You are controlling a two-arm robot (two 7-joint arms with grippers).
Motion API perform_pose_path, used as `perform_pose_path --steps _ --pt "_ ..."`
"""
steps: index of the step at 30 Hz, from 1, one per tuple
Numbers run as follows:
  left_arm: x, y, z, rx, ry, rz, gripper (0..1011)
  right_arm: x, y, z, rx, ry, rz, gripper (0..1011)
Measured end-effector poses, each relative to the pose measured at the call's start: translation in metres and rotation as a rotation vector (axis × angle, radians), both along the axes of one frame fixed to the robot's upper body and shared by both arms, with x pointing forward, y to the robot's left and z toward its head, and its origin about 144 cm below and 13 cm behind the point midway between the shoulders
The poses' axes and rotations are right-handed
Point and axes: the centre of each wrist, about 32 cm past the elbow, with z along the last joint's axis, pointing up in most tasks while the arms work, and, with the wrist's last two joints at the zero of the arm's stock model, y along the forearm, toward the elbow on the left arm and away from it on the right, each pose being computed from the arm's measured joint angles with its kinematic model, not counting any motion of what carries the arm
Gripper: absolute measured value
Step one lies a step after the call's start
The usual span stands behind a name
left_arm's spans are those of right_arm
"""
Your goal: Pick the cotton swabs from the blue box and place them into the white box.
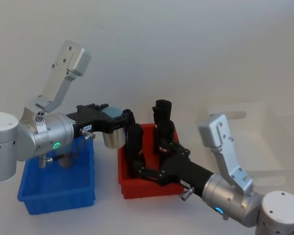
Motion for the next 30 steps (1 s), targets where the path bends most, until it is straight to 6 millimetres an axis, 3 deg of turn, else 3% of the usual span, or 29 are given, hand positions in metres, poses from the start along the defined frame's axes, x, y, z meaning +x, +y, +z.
perform_pose_path --steps 13,30 --pt "0.0 0.0 0.0 0.0 0.0 -0.001 666 0.028 0.035 0.005 -0.007 0.007 0.039 1001" --pt "0.0 0.0 0.0 0.0 0.0 -0.001 668 0.049 0.057 0.012 -0.006 0.01 0.044 1001"
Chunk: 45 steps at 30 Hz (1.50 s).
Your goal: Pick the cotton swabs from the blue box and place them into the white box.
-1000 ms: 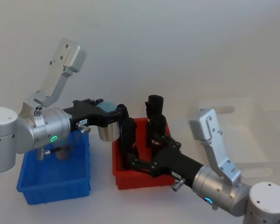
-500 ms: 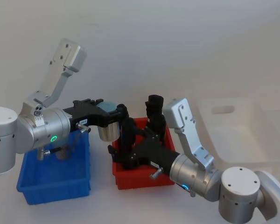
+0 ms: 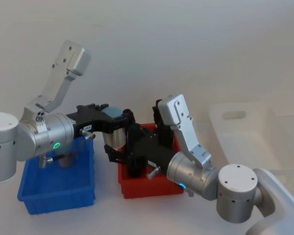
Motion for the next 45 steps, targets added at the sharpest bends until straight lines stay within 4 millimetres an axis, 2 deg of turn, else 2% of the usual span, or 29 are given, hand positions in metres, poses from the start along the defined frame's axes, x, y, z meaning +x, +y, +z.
perform_pose_path --steps 3,6,11,12,13,16,18,30,32,37,43,45 --pt "0.0 0.0 0.0 0.0 0.0 0.0 666 0.003 0.003 0.001 0.001 0.003 0.002 1000" --pt "0.0 0.0 0.0 0.0 0.0 0.0 666 0.006 0.004 0.001 0.003 0.008 0.005 955" --pt "0.0 0.0 0.0 0.0 0.0 0.0 666 0.011 0.007 0.001 0.007 0.015 0.006 835" --pt "0.0 0.0 0.0 0.0 0.0 0.0 666 0.012 0.008 0.001 0.008 0.017 0.005 785" --pt "0.0 0.0 0.0 0.0 0.0 0.0 666 0.012 0.008 0.001 0.008 0.017 0.005 785" --pt "0.0 0.0 0.0 0.001 -0.001 0.001 666 0.015 0.009 0.0 0.014 0.02 0.003 667" --pt "0.0 0.0 0.0 0.002 -0.002 0.002 668 0.016 0.01 0.0 0.015 0.021 0.003 636" --pt "0.0 0.0 0.0 0.001 -0.004 0.002 669 0.023 0.014 -0.001 0.025 0.024 -0.002 629" --pt "0.0 0.0 0.0 0.0 0.001 0.0 690 0.024 0.013 -0.001 0.027 0.023 -0.009 628" --pt "0.0 0.0 0.0 0.0 0.002 -0.001 862 0.026 0.014 -0.001 0.031 0.021 -0.009 628" --pt "0.0 0.0 0.0 0.0 0.002 -0.001 1003 0.027 0.015 -0.001 0.033 0.02 -0.008 628" --pt "0.0 0.0 0.0 0.0 0.001 -0.001 1004 0.027 0.015 -0.001 0.033 0.02 -0.007 628"
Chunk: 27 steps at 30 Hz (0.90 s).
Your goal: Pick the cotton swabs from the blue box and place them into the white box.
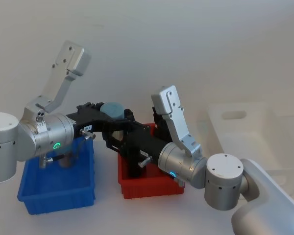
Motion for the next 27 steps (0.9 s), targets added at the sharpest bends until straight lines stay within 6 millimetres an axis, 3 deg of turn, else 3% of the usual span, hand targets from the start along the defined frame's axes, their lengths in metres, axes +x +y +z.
perform_pose_path --steps 14,27 --pt "0.0 0.0 0.0 0.0 -0.001 0.0 1004 -0.005 0.0 0.0 -0.01 0.001 -0.036 628" --pt "0.0 0.0 0.0 0.0 -0.002 0.001 1004 -0.023 -0.008 -0.001 -0.043 0.009 -0.183 628"
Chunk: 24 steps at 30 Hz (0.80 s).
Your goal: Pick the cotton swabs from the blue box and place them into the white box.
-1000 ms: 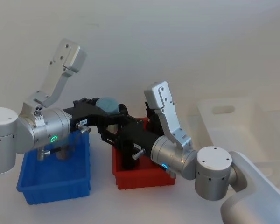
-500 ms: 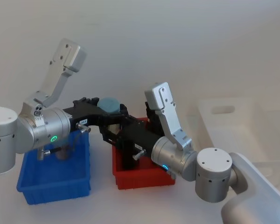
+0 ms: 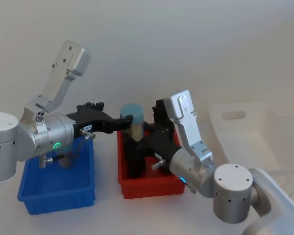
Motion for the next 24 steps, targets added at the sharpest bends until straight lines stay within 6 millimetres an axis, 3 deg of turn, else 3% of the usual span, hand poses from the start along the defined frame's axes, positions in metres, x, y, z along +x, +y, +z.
perform_pose_path --steps 11,24 --pt "0.0 0.0 0.0 0.0 0.0 0.0 1004 -0.025 -0.021 0.001 -0.01 -0.026 -0.132 628" --pt "0.0 0.0 0.0 0.0 0.0 0.0 1004 -0.051 -0.059 0.004 0.002 -0.053 -0.287 628"
